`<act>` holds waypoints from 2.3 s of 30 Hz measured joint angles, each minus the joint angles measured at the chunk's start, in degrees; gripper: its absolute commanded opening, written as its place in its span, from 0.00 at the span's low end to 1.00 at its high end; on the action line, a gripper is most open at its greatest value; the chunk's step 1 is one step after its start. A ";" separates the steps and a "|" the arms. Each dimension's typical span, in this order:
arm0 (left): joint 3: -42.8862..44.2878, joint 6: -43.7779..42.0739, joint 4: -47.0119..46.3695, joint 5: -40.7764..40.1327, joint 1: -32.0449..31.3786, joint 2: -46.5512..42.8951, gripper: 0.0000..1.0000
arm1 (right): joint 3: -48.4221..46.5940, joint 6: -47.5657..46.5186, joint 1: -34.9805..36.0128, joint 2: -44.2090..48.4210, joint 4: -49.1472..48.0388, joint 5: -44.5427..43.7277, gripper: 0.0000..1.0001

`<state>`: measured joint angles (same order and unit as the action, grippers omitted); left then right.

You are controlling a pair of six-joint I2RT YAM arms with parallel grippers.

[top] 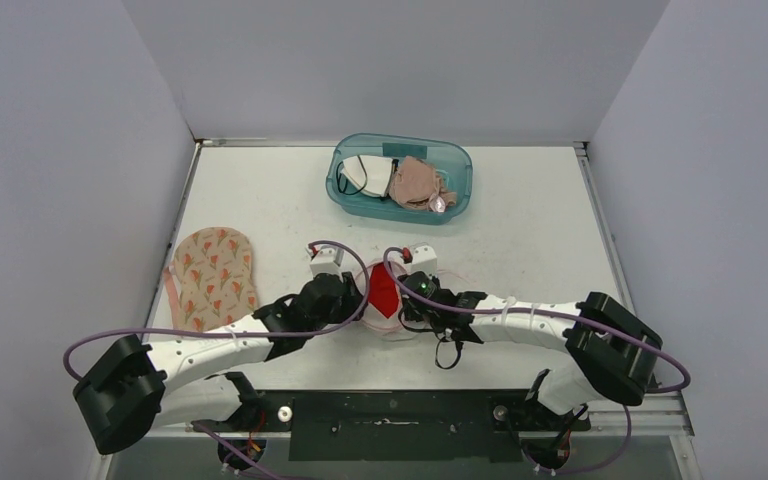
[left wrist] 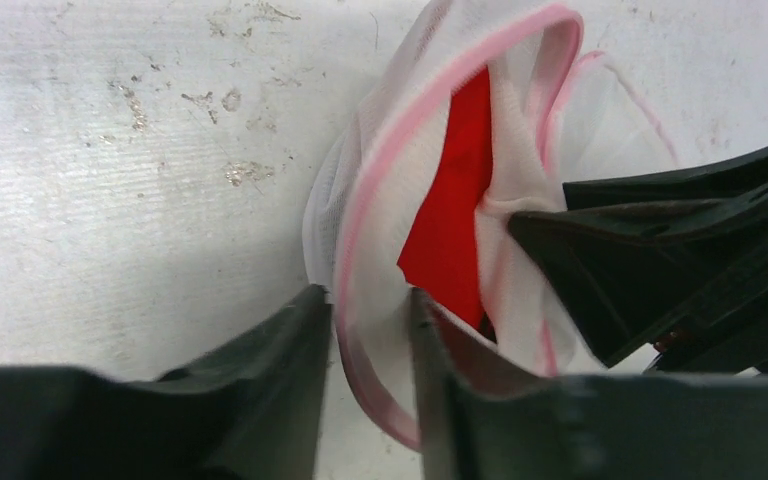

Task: Unzip the laundry bag and remove the bra
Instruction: Pick up the bra from the laundry bag.

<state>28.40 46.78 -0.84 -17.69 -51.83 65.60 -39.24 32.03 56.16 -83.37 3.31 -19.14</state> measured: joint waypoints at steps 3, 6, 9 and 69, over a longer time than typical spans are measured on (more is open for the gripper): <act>0.00 -0.02 1.36 -0.50 0.00 -0.76 0.46 | 0.02 -0.76 0.00 0.26 0.22 -0.07 0.11; 0.02 -0.22 3.50 -1.51 0.00 -1.73 0.49 | 0.02 -1.88 0.04 1.16 0.59 -0.17 0.05; 0.42 -0.98 5.38 -2.16 0.02 -2.47 0.49 | -0.02 -3.08 0.24 2.75 1.14 -0.72 0.05; -3.45 -2.45 6.73 -0.96 -0.26 -13.33 0.08 | -5.57 -10.73 10.36 8.57 -1.81 -3.72 0.35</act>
<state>24.95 44.34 5.89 -18.65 -52.10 52.27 -44.82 21.30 66.52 -74.81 1.50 -22.85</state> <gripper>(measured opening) 0.013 0.387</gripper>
